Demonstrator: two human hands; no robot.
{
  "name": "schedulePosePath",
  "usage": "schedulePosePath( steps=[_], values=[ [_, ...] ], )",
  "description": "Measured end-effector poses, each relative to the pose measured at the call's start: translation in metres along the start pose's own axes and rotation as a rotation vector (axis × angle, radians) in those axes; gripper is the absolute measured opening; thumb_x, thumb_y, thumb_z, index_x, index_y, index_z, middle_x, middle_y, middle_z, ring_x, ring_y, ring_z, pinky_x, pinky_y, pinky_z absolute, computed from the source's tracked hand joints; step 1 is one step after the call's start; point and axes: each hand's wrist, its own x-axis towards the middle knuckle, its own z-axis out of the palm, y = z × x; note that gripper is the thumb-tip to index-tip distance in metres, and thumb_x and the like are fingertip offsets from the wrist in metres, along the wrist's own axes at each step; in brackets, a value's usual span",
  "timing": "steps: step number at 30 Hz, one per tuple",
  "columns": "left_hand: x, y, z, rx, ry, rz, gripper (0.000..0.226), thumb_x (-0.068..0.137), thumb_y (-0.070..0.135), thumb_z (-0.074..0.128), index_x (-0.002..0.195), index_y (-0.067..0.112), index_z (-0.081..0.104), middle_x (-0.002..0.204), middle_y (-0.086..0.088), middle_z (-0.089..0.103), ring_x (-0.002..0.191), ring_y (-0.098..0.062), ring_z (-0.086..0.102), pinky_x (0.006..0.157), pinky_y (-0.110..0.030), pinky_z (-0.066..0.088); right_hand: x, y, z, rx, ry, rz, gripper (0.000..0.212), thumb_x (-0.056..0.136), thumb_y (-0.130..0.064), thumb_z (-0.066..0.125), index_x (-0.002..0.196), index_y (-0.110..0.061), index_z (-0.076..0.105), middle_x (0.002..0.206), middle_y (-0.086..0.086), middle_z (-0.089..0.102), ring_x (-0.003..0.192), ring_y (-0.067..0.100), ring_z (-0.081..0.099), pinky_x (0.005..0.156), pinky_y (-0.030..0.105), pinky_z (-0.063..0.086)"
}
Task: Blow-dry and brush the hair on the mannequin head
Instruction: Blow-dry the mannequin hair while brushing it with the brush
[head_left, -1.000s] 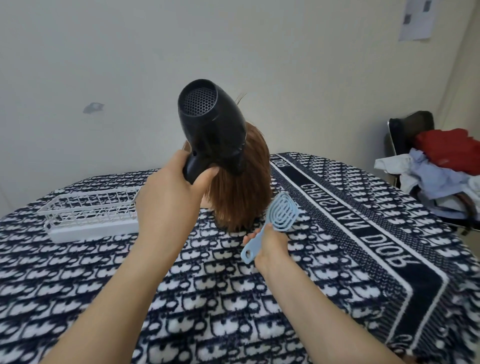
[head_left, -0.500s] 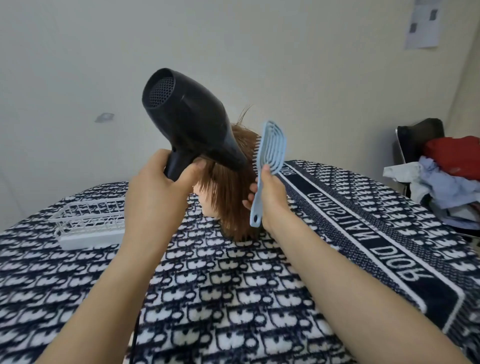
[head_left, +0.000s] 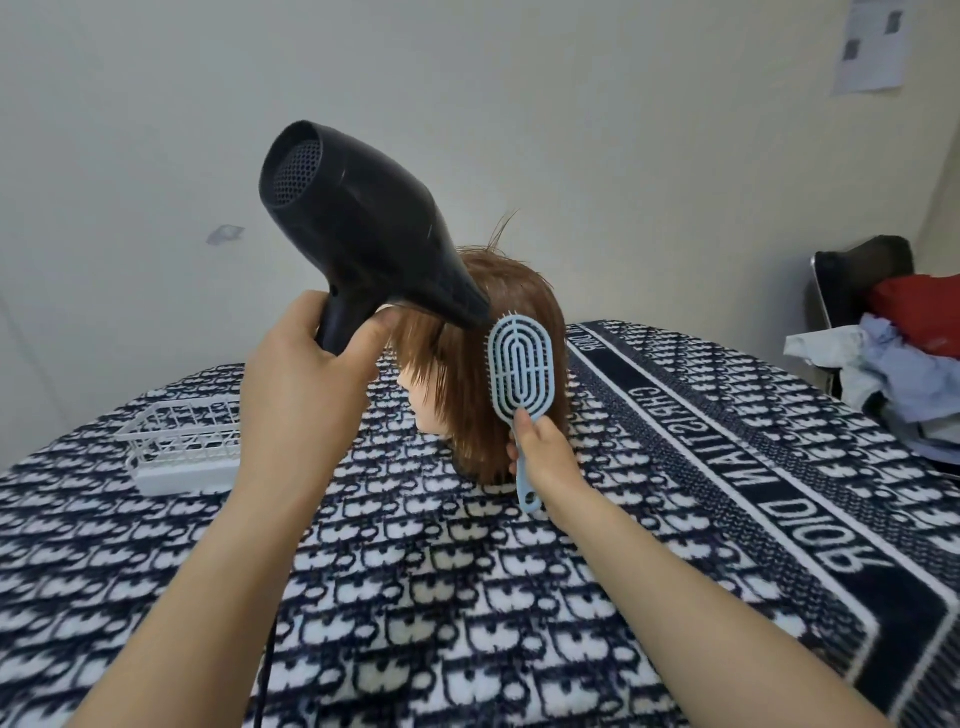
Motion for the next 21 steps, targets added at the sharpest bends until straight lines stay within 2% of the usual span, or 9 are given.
schedulePosePath(
  steps=[4, 6, 8, 11, 13, 14, 17, 19, 21],
  values=[
    [0.003, 0.005, 0.004, -0.028, -0.009, -0.019, 0.040, 0.080, 0.064, 0.061, 0.086, 0.024, 0.060, 0.075, -0.008, 0.067, 0.071, -0.040, 0.065, 0.071, -0.060, 0.057, -0.007, 0.014, -0.003, -0.006, -0.047, 0.039, 0.033, 0.101, -0.046, 0.035, 0.088, -0.021, 0.052, 0.075, -0.001, 0.050, 0.064, 0.014, 0.049, 0.059, 0.026, 0.042],
    [0.006, 0.004, 0.007, -0.005, -0.002, 0.000, 0.036, 0.083, 0.061, 0.062, 0.084, 0.026, 0.058, 0.073, -0.005, 0.066, 0.069, -0.036, 0.065, 0.066, -0.056, 0.056, -0.010, 0.017, -0.004, 0.010, -0.061, 0.053, 0.032, 0.101, -0.045, 0.035, 0.091, -0.020, 0.053, 0.075, -0.001, 0.051, 0.064, 0.013, 0.050, 0.057, 0.023, 0.044],
    [0.007, 0.002, 0.009, 0.125, 0.040, 0.078, 0.034, 0.088, 0.059, 0.062, 0.080, 0.027, 0.050, 0.067, 0.003, 0.061, 0.063, -0.023, 0.060, 0.053, -0.041, 0.044, -0.012, 0.019, -0.004, 0.043, -0.072, 0.060, 0.029, 0.101, -0.044, 0.036, 0.095, -0.023, 0.055, 0.075, 0.000, 0.052, 0.064, 0.012, 0.050, 0.053, 0.018, 0.045],
    [0.005, 0.003, 0.012, 0.287, 0.079, 0.164, 0.032, 0.090, 0.057, 0.062, 0.084, 0.029, 0.049, 0.063, 0.009, 0.053, 0.062, -0.005, 0.050, 0.050, -0.031, 0.030, -0.015, 0.018, -0.004, 0.072, -0.083, 0.057, 0.026, 0.101, -0.045, 0.036, 0.099, -0.027, 0.055, 0.074, 0.001, 0.053, 0.061, 0.012, 0.050, 0.058, 0.023, 0.045],
    [0.005, 0.004, 0.014, 0.260, 0.058, 0.147, 0.035, 0.088, 0.061, 0.062, 0.086, 0.028, 0.051, 0.065, 0.009, 0.055, 0.062, -0.008, 0.053, 0.051, -0.033, 0.034, -0.017, 0.020, -0.005, 0.079, -0.090, 0.065, 0.026, 0.101, -0.045, 0.036, 0.098, -0.028, 0.055, 0.073, 0.001, 0.053, 0.062, 0.012, 0.051, 0.063, 0.027, 0.045],
    [0.005, 0.005, 0.016, 0.196, 0.029, 0.121, 0.038, 0.087, 0.062, 0.062, 0.086, 0.026, 0.052, 0.066, 0.006, 0.058, 0.062, -0.014, 0.057, 0.052, -0.037, 0.040, -0.018, 0.021, -0.005, 0.081, -0.089, 0.075, 0.027, 0.101, -0.045, 0.036, 0.097, -0.027, 0.055, 0.073, 0.001, 0.053, 0.062, 0.012, 0.051, 0.064, 0.028, 0.046],
    [0.005, 0.009, 0.017, 0.043, -0.045, 0.061, 0.036, 0.086, 0.061, 0.064, 0.087, 0.026, 0.058, 0.073, 0.001, 0.066, 0.067, -0.030, 0.067, 0.065, -0.052, 0.056, -0.021, 0.021, -0.009, 0.066, -0.079, 0.117, 0.029, 0.100, -0.047, 0.037, 0.095, -0.025, 0.056, 0.072, -0.001, 0.054, 0.059, 0.011, 0.051, 0.057, 0.023, 0.047],
    [0.005, 0.009, 0.016, 0.110, -0.026, 0.086, 0.034, 0.087, 0.061, 0.064, 0.086, 0.028, 0.056, 0.071, 0.005, 0.064, 0.067, -0.027, 0.066, 0.061, -0.046, 0.053, -0.023, 0.021, -0.012, 0.048, -0.100, 0.145, 0.032, 0.100, -0.048, 0.038, 0.095, -0.021, 0.056, 0.071, -0.001, 0.052, 0.059, 0.012, 0.050, 0.060, 0.027, 0.047],
    [0.004, 0.008, 0.016, 0.194, 0.017, 0.108, 0.035, 0.089, 0.059, 0.064, 0.083, 0.028, 0.051, 0.065, 0.006, 0.058, 0.065, -0.022, 0.062, 0.054, -0.037, 0.040, -0.026, 0.021, -0.018, 0.054, -0.138, 0.187, 0.035, 0.100, -0.048, 0.039, 0.092, -0.017, 0.054, 0.068, 0.000, 0.051, 0.057, 0.013, 0.048, 0.061, 0.030, 0.045]
  ],
)
